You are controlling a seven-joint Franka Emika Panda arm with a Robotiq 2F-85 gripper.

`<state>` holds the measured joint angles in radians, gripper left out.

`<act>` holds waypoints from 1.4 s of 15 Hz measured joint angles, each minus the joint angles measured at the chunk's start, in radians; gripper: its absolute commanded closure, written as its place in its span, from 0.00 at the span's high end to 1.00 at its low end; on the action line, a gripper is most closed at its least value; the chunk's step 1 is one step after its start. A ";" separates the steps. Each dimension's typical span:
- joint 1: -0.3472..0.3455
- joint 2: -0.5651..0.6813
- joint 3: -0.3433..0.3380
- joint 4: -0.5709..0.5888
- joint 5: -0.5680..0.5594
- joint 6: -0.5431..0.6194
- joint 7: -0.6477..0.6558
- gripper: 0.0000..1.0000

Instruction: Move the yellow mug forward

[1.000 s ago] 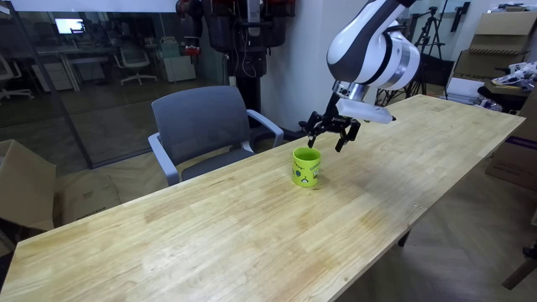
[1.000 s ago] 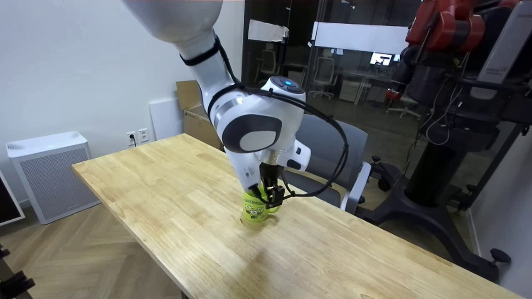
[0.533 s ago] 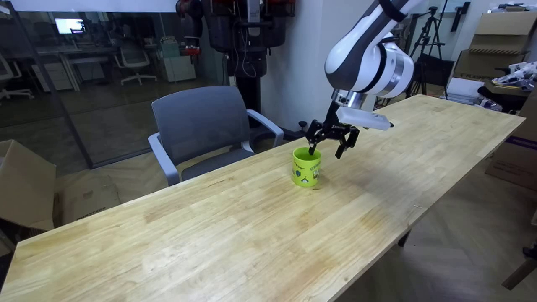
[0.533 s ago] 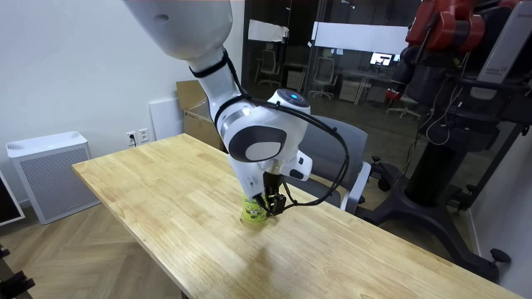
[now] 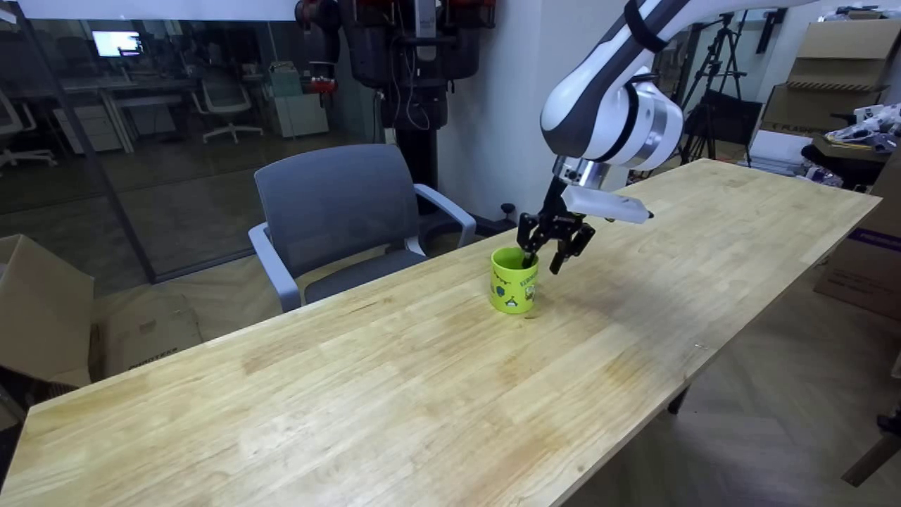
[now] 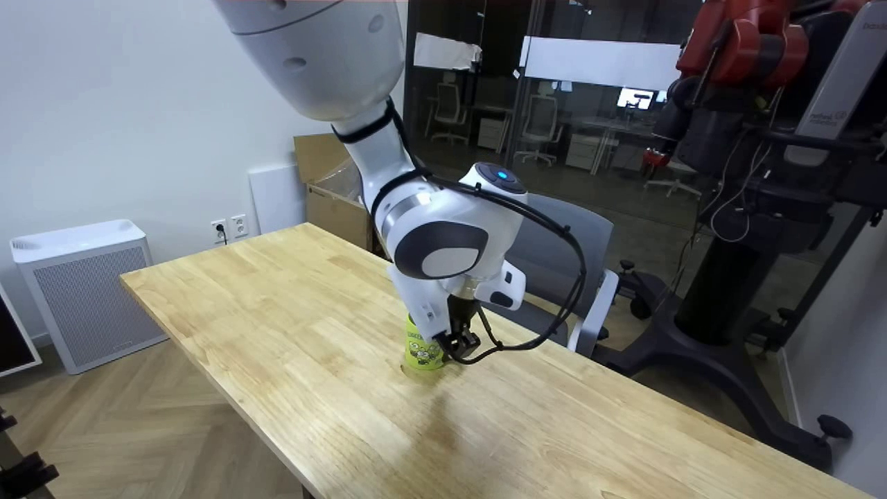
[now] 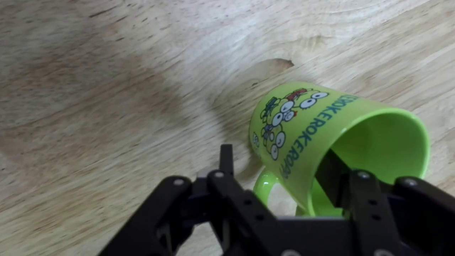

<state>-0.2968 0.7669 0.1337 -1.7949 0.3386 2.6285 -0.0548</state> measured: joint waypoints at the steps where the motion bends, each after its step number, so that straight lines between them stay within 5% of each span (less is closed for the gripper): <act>1: 0.000 0.003 0.000 0.006 0.000 -0.004 -0.005 0.23; 4: 0.001 0.013 0.001 0.025 0.000 -0.023 -0.019 0.03; 6: 0.004 0.015 0.002 0.036 0.000 -0.040 -0.028 0.00; 16: 0.049 -0.011 -0.039 0.029 -0.018 -0.236 -0.038 0.03; 21: 0.131 -0.110 -0.103 -0.122 -0.051 -0.371 0.063 0.03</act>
<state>-0.1659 0.6573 0.0306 -1.9166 0.2880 2.2574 0.0079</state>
